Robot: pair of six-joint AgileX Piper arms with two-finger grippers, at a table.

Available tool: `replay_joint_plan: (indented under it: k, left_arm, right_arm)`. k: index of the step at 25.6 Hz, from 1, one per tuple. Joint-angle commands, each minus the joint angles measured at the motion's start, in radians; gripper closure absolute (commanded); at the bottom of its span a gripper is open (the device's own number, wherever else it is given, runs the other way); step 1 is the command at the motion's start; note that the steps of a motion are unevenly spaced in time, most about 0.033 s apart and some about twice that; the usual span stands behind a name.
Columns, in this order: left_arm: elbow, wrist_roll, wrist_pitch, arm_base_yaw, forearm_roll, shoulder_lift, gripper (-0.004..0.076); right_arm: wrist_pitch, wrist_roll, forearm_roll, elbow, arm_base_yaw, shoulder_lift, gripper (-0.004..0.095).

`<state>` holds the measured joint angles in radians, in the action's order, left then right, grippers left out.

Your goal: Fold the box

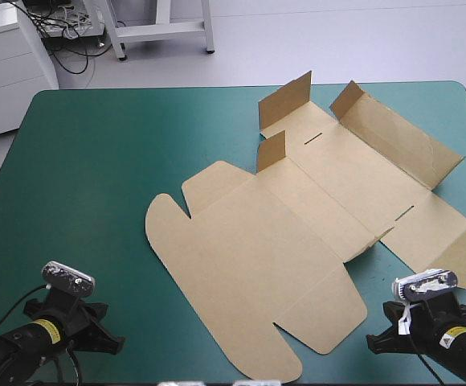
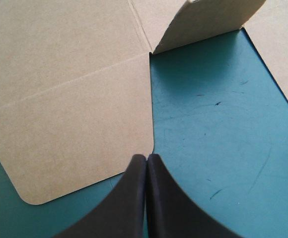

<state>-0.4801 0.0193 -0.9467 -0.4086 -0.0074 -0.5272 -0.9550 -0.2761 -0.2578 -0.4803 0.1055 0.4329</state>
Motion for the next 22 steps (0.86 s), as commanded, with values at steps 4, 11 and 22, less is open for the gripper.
replay_joint_plan:
  k: [4,11,22]
  left_arm:
    - [-0.028,0.010,0.045,-0.004,-0.004,-0.007,0.0756]
    - [-0.028,0.010,0.045,-0.004,-0.004,-0.007,0.0756]
    - [-0.028,0.010,0.045,-0.004,-0.004,-0.007,0.0756]
  right_arm:
    - [0.078,0.113,-0.017,-0.034,0.002,0.004,0.0929]
    - [0.196,0.276,-0.017,-0.034,0.002,0.004,0.0799]
    - [0.280,0.529,-0.138,-0.034,0.002,0.008,0.0066]
